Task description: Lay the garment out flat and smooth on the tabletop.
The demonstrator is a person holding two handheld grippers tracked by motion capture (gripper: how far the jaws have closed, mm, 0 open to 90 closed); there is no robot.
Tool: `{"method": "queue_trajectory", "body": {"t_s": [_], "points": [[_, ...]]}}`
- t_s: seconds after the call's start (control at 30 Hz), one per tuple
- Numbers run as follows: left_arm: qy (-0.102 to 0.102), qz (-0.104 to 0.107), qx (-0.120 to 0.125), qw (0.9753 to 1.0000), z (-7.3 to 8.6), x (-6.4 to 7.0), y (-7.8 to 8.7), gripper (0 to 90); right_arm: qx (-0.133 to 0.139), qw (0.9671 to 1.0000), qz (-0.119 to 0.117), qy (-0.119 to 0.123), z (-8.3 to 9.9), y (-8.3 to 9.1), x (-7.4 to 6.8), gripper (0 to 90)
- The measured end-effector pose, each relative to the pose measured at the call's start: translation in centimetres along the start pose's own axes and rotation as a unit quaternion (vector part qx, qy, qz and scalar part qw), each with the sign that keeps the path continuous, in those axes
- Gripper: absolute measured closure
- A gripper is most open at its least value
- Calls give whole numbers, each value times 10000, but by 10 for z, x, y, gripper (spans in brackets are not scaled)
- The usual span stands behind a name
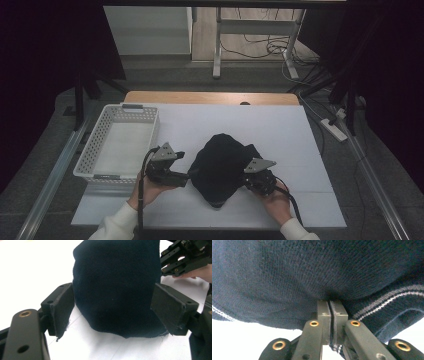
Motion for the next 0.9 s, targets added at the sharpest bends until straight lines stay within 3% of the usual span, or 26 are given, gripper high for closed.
{"method": "queue_trajectory", "body": {"t_s": [0.07, 0.13, 0.17, 0.2, 0.23, 0.27, 0.3, 0.33, 0.4, 0.5, 0.53, 0.57, 0.63, 0.73, 0.77, 0.83, 0.9], "points": [[-14, 14, -15, 10000, 0, 1, -1, 203, 8, 10000, 0, -28, 0, 3, 3, 849], [-21, 17, -39, 10000, 1, 2, -3, 202, 103, 9993, 46, -348, 0, 14, 13, 684], [-21, 25, -53, 10000, 1, 3, -3, 202, 103, 9993, 46, -348, 0, 14, 13, 684], [-21, 19, -66, 10000, 2, 3, -4, 203, 152, 9986, 65, -509, 1, 17, 17, 616], [-16, 13, -73, 10000, 3, 2, -4, 203, 140, 9970, 284, -709, 3, 24, 29, 527], [-4, 14, -73, 10000, 3, 2, -4, 203, 140, 9970, 284, -709, 3, 24, 29, 527], [1, 24, -75, 10000, 4, 2, -4, 203, 200, 9955, 185, -912, 4, 27, 38, 489], [1, 24, -77, 10000, 4, 2, -4, 203, 200, 9955, 185, -912, 4, 27, 38, 489], [7, 24, -80, 10000, 5, 2, -4, 203, 76, 9933, -115, -1145, 8, 21, 41, 474], [15, 29, -84, 10000, 6, 1, -4, 203, -45, 9951, -147, -974, 10, 15, 36, 497], [19, 37, -83, 10000, 6, 1, -5, 203, -85, 9963, -135, -848, 10, 13, 32, 544], [23, 54, -74, 10000, 5, 1, -5, 203, -95, 9985, -15, -548, 10, 11, 26, 667], [14, 84, -76, 9999, 5, 2, -5, 203, -38, 9991, -51, -409, 8, 12, 19, 761], [24, 67, -74, 9999, 5, 2, -5, 203, 26, 9994, -149, -323, 3, 15, 12, 783], [27, 57, -63, 10000, 5, 1, -4, 203, 179, 9991, -321, -219, -6, 20, 1, 791], [26, 40, -21, 10000, 3, 1, -1, 204, 263, 9986, -420, -172, -10, 23, -5, 793], [10, 27, 15, 10000, 1, 1, 2, 204, 445, 9969, -649, -91, -21, 29, -21, 795]]}}
Point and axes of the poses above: each handheld gripper's, and its own axes: y roughly backward along the jaws, z roughly out of its underside, x roughly to its right, the point moved 8 cm from there along -y, roughly forward along the jaws, and after that the axes turned 10 degrees about z, right-handed, at the moved point
